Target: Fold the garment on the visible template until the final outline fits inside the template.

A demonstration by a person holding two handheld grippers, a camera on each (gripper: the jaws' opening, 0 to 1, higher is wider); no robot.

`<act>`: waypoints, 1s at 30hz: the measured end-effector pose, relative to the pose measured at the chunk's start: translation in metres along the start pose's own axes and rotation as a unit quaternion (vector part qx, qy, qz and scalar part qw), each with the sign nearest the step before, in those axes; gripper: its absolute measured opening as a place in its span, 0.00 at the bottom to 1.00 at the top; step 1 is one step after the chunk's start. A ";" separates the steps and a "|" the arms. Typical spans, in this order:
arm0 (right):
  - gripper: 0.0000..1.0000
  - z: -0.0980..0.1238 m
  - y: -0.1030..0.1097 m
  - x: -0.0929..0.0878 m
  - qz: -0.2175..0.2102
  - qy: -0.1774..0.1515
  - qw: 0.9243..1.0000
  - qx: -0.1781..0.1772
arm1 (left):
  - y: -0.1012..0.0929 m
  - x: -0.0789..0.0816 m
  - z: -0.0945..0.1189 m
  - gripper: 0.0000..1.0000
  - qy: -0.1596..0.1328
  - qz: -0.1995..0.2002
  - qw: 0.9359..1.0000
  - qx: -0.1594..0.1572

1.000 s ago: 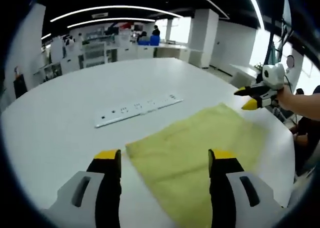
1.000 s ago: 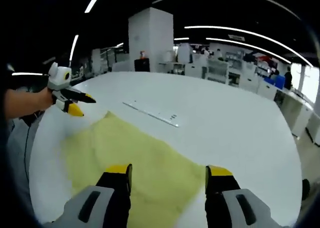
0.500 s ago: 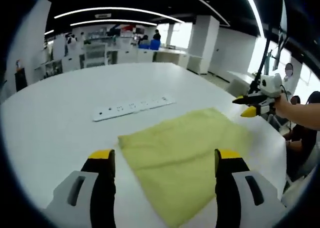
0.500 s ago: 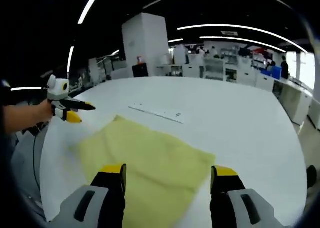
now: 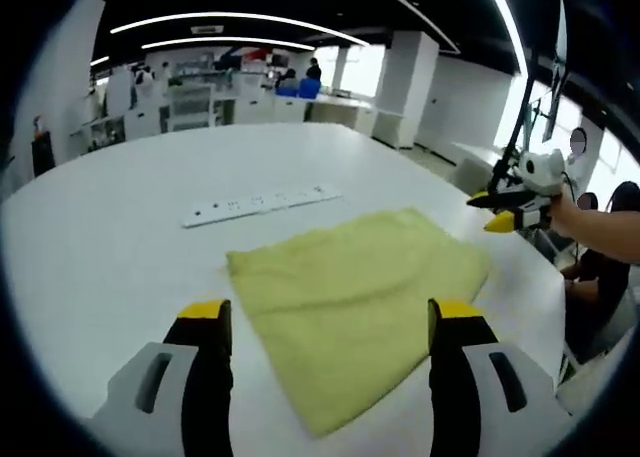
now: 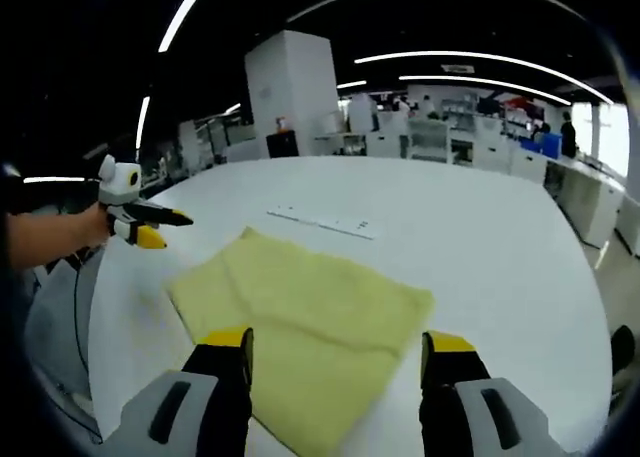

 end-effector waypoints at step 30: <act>0.41 0.019 0.011 -0.061 -0.025 0.047 0.999 0.009 | 0.002 -0.068 0.017 0.52 0.048 0.029 0.998 0.000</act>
Point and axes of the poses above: the point that each gripper's makers call its tool centre point, and the gripper's own axes: z roughly backward along the fingers, y roughly to its left, x roughly out of its top, the point moved 7 cm from there along z, roughly backward along the fingers, and after that the axes turned 5 degrees about z, right-handed, at the moved point
